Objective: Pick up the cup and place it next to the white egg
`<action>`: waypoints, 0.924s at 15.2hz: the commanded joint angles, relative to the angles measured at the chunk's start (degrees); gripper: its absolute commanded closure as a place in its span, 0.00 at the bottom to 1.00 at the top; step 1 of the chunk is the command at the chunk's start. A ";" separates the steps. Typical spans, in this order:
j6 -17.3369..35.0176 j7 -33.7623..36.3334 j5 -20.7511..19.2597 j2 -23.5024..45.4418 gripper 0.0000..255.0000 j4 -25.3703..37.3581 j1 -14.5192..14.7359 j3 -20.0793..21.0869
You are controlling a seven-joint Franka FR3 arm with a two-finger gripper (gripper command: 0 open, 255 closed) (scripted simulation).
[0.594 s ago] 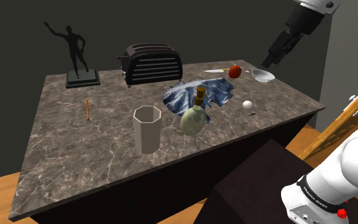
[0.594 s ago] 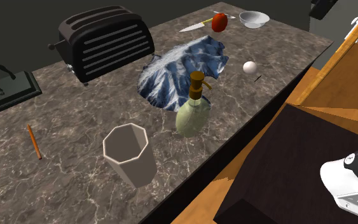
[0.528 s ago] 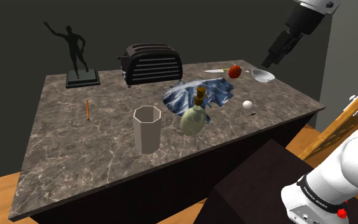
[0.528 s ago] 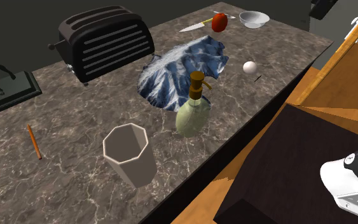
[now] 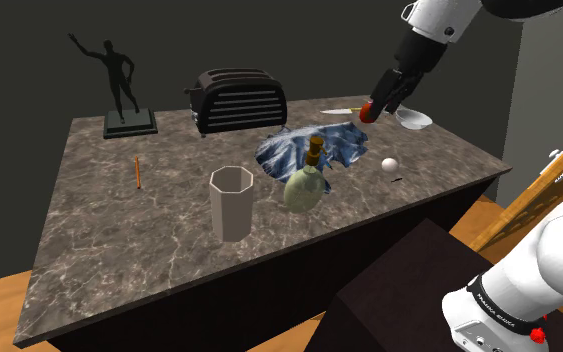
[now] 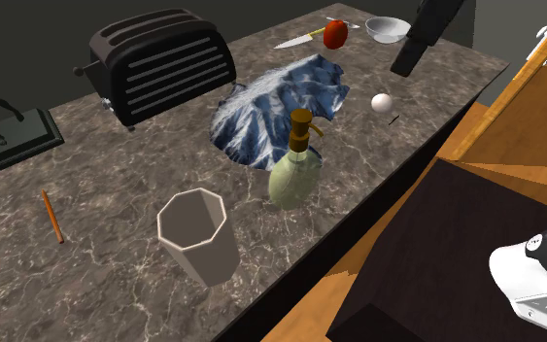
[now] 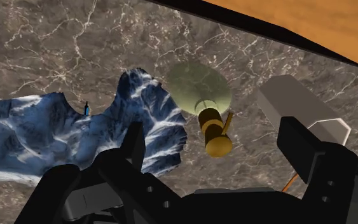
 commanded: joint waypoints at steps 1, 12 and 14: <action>2.77 1.58 0.24 3.51 0.00 0.61 0.37 1.97; 13.41 11.56 -4.22 25.39 0.00 10.24 1.31 11.39; 14.64 13.83 -6.16 29.82 0.00 12.88 1.63 12.74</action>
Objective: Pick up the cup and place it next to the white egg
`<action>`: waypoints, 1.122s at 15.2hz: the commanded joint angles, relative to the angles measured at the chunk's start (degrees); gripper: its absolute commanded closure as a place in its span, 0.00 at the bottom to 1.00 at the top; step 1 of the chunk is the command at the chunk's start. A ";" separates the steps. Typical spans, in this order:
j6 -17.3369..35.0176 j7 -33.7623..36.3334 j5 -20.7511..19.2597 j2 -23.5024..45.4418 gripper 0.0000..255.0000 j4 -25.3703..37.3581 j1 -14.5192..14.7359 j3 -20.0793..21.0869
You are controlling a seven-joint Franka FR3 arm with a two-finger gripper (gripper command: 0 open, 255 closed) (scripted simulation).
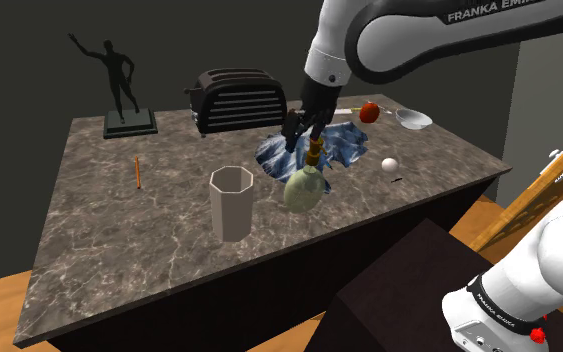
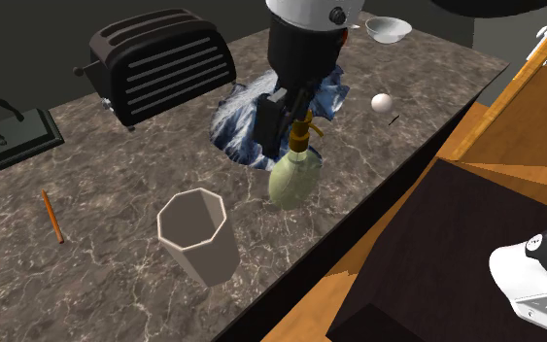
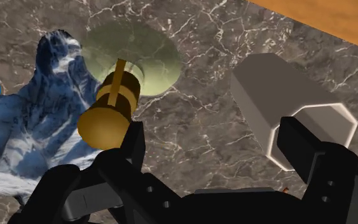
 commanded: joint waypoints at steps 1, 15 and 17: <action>1.29 2.74 -2.11 4.65 0.00 2.78 0.53 1.51; 4.73 13.11 -13.98 27.39 0.00 18.09 6.31 2.68; 5.93 13.41 -14.45 28.23 0.00 17.67 6.46 2.48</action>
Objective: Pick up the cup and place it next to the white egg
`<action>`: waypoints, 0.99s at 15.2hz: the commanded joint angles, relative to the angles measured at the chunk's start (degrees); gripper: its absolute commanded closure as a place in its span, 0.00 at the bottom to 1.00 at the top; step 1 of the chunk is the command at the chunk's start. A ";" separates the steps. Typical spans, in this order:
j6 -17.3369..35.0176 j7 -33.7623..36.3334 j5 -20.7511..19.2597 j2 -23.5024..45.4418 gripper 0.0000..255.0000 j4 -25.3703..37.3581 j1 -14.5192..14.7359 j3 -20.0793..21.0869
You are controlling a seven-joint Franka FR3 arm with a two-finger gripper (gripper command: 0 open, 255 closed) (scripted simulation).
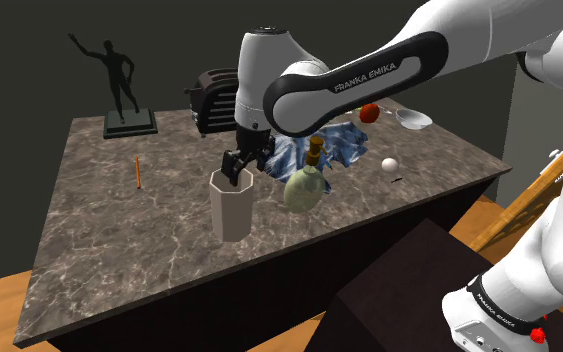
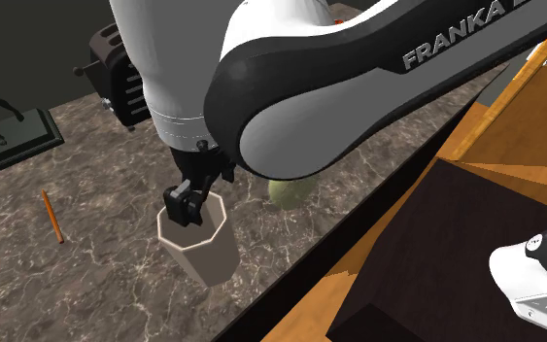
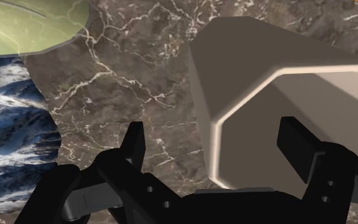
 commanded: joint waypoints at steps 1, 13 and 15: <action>1.57 0.34 -0.66 1.25 0.00 -0.40 0.19 -0.31; 1.56 0.34 -0.66 1.24 1.00 -0.40 0.19 -0.31; 1.56 0.34 -0.66 1.24 1.00 -0.40 0.19 -0.31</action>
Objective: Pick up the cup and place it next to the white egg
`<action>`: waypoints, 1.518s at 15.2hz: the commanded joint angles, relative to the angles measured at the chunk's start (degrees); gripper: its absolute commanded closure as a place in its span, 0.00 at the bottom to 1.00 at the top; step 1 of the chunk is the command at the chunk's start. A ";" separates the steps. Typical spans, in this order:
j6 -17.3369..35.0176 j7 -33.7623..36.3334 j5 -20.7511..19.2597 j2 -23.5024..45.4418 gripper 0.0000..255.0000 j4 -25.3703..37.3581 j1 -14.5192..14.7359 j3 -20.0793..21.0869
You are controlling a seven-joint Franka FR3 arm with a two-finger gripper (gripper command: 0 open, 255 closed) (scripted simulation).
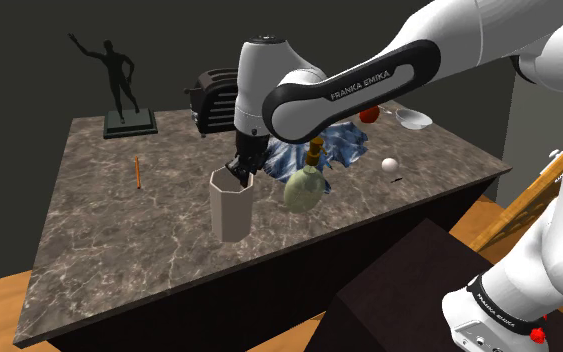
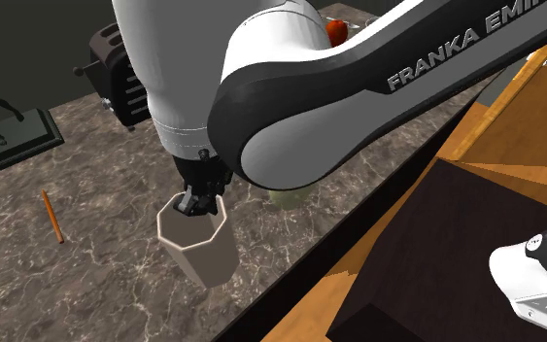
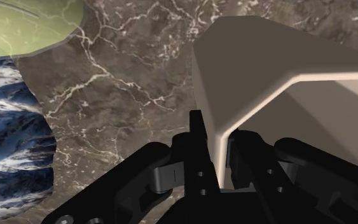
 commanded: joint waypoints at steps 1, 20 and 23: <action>0.00 0.00 0.00 0.00 1.00 0.00 -0.01 -0.01; -10.57 -1.93 2.81 -4.65 1.00 6.36 -0.65 1.14; -12.67 -2.19 3.16 -5.21 1.00 7.96 -0.68 1.27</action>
